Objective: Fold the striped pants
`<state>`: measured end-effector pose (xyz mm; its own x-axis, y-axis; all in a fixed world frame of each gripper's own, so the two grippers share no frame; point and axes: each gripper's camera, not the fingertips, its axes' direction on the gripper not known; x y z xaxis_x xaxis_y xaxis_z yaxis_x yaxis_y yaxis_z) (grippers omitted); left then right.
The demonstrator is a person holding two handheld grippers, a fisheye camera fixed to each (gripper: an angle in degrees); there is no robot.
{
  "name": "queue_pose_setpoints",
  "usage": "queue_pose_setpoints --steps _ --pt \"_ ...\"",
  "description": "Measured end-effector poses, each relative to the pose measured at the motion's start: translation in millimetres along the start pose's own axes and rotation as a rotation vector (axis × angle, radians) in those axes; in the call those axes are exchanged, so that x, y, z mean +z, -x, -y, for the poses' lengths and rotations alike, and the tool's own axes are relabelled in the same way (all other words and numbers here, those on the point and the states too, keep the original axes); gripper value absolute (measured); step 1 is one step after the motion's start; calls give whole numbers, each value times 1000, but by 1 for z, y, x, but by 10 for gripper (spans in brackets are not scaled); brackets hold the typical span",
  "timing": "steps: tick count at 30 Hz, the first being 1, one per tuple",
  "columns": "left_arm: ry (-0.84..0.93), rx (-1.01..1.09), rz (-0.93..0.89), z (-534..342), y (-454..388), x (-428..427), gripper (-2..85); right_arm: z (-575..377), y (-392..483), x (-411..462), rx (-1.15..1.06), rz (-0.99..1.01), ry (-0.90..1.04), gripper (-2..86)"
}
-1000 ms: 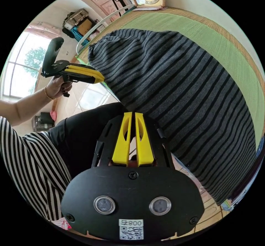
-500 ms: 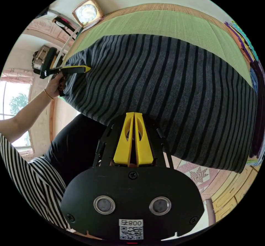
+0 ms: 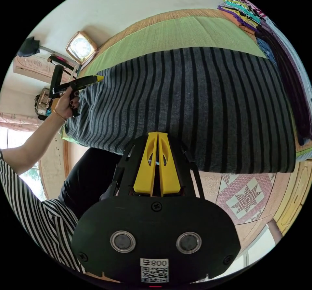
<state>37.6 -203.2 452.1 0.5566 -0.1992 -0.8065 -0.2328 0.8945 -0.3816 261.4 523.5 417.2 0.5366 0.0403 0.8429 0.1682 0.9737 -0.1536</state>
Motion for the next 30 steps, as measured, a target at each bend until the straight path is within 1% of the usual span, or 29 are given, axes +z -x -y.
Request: queue_pose_setpoints --steps 2,5,8,10,12,16,19,22,26,30 --pt "99 -31 60 13 4 35 1 -8 -12 -5 21 28 -31 1" --pt "96 -62 22 25 7 56 2 -18 -28 -13 10 34 -39 3" --pt "57 -13 -40 31 -1 64 7 -34 -54 -30 54 72 -94 7" --pt "34 64 -150 39 -14 74 16 -56 -85 -52 150 67 -190 15" --pt "57 123 -219 49 -26 89 33 -76 -114 -73 244 69 -284 30" --pt "129 235 -251 84 -62 140 80 -130 -188 -113 493 50 -462 81" --pt "173 299 -277 115 -94 183 97 -159 -229 -126 612 46 -521 102" --pt "225 363 -286 146 -129 228 107 -176 -260 -129 676 99 -562 111" --pt "286 427 -284 179 -170 278 115 -183 -283 -131 690 127 -582 115" --pt "320 499 -263 208 -209 325 118 -188 -305 -134 688 199 -615 111"
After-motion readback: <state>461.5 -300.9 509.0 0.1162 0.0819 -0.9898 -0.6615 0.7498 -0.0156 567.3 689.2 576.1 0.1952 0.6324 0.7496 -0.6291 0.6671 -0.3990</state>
